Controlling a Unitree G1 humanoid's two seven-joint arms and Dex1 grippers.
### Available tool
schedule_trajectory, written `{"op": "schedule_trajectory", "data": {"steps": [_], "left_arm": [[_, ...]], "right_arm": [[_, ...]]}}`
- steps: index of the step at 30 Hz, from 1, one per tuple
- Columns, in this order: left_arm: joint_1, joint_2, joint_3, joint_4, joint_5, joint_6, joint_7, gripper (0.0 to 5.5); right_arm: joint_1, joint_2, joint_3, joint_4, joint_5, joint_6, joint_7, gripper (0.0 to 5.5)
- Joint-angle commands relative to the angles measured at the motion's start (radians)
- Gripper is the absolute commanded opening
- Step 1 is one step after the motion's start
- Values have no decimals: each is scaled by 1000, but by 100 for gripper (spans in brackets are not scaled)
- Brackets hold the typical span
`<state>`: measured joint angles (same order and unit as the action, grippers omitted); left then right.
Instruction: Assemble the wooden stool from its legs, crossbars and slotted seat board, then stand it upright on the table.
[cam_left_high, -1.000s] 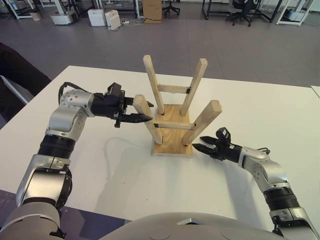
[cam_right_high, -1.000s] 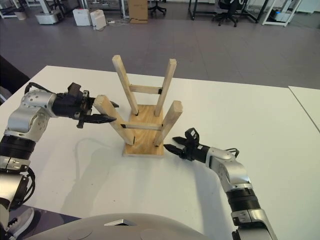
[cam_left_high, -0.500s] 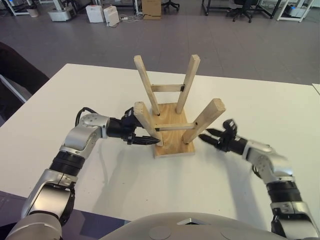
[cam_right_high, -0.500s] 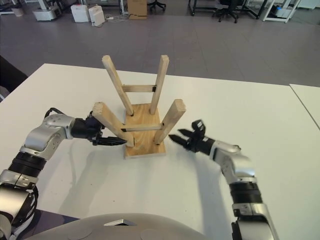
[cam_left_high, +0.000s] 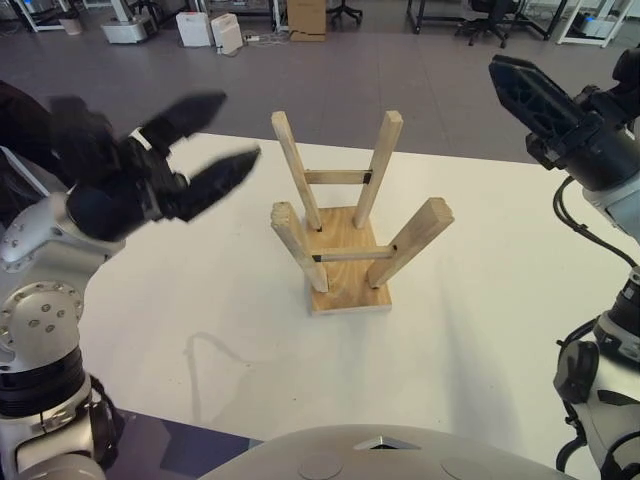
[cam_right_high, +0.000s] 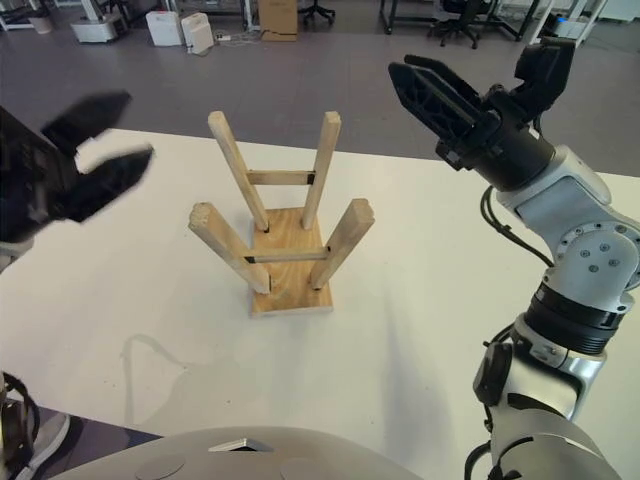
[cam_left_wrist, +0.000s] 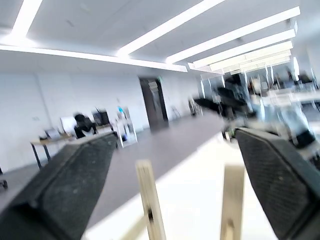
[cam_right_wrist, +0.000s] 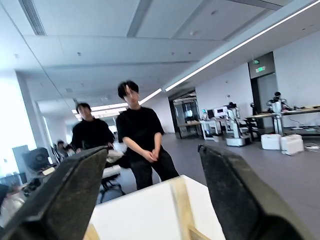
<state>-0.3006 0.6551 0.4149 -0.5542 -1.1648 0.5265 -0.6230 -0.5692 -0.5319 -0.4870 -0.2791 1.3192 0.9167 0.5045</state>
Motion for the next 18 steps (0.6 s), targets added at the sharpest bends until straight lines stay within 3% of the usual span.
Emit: {"op": "schedule_trajectory", "data": {"steps": [1, 4, 7, 10, 13, 18], "left_arm": [[-162, -138, -95, -27, -5, -21, 296, 433], [-72, -180, -247, 23, 148, 68, 444, 433], [177, -146, -491, 52, 270, 225, 461, 433], [352, -110, -672, 49, 396, 230, 437, 433], [324, -149, -681, 80, 432, 172, 472, 433], [160, -202, -600, 118, 501, 70, 538, 433]], "right_arm": [[-62, 120, 35, -61, 151, -80, -164, 338], [72, 171, 206, -81, -20, -88, -192, 338], [293, 146, 424, -76, -272, -106, -168, 338], [353, 124, 454, -73, -342, -134, -149, 338], [299, 125, 429, -48, -354, -169, -157, 338], [204, 144, 382, -89, -278, -177, -167, 338]]}}
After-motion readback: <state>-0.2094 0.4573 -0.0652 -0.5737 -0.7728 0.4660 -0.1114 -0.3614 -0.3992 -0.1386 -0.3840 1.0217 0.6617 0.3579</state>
